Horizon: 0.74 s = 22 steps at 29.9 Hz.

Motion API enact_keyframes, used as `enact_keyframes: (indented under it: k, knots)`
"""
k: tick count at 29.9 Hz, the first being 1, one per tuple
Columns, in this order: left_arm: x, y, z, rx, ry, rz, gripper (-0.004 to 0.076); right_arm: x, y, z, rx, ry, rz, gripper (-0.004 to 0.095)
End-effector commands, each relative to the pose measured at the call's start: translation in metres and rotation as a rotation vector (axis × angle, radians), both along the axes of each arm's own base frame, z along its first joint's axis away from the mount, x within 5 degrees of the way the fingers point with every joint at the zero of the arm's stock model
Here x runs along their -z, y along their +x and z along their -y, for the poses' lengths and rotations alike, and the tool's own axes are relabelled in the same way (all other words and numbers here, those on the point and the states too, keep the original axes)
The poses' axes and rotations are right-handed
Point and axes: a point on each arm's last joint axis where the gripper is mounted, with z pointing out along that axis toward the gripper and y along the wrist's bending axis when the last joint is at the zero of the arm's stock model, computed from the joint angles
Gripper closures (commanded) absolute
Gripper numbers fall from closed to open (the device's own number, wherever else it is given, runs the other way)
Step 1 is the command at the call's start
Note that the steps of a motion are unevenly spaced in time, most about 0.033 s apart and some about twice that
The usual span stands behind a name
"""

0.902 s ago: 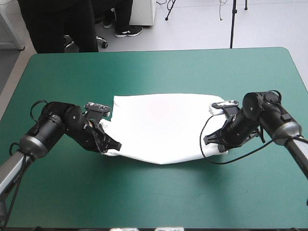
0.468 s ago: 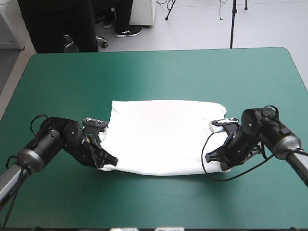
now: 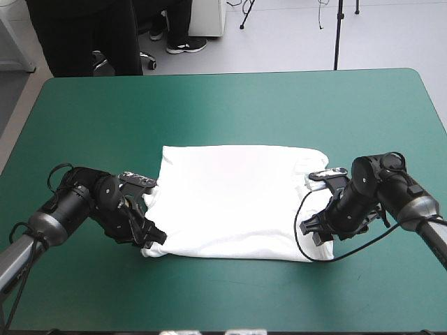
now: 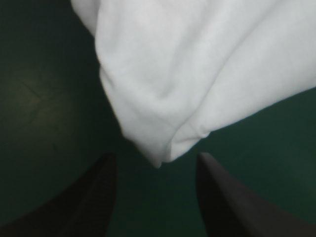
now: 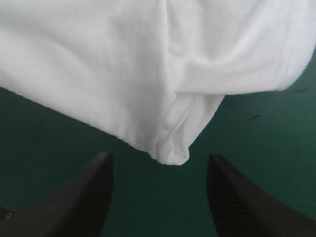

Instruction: Fold the cloth

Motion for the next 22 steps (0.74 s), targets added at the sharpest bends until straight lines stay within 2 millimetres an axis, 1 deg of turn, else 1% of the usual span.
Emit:
enact_keyframes:
  k: [1, 2, 4, 5, 8, 11, 13, 15, 18, 22]
  knots:
    - [-0.034, -0.001, -0.004, -0.020, 0.011, 0.086, 0.0251, -0.034, -0.002, 0.004, -0.005, -0.003, 0.112, 0.0308]
    - [-0.043, 0.000, -0.005, -0.036, 0.014, 0.117, 0.0250, -0.043, 0.000, 0.007, 0.009, -0.024, 0.156, 0.0308]
    - [-0.070, 0.002, -0.008, -0.059, 0.019, 0.212, 0.0250, -0.058, 0.004, 0.013, 0.038, -0.075, 0.230, 0.0308]
    - [-0.084, 0.003, -0.010, -0.078, 0.015, 0.264, 0.0250, -0.069, 0.006, 0.017, 0.054, -0.111, 0.284, 0.0308]
    - [-0.119, 0.006, -0.016, -0.126, 0.020, 0.404, 0.0250, -0.088, 0.010, 0.025, 0.105, -0.177, 0.378, 0.0308]
    - [-0.137, 0.010, -0.022, -0.160, 0.049, 0.496, 0.0250, -0.100, 0.012, 0.029, 0.125, -0.200, 0.438, 0.0308]
    - [-0.139, 0.015, -0.025, -0.178, 0.080, 0.551, 0.0250, -0.102, 0.013, 0.028, 0.125, -0.194, 0.451, 0.0308]
    - [-0.135, 0.022, -0.026, -0.202, 0.098, 0.554, 0.0250, -0.102, 0.013, 0.027, 0.126, -0.185, 0.450, 0.0308]
    - [-0.122, 0.039, -0.028, -0.234, 0.103, 0.492, 0.0250, -0.102, 0.013, 0.027, 0.126, -0.179, 0.448, 0.0308]
    - [-0.100, 0.069, -0.028, -0.252, 0.054, 0.451, 0.0250, -0.101, 0.013, 0.027, 0.126, -0.182, 0.445, 0.0308]
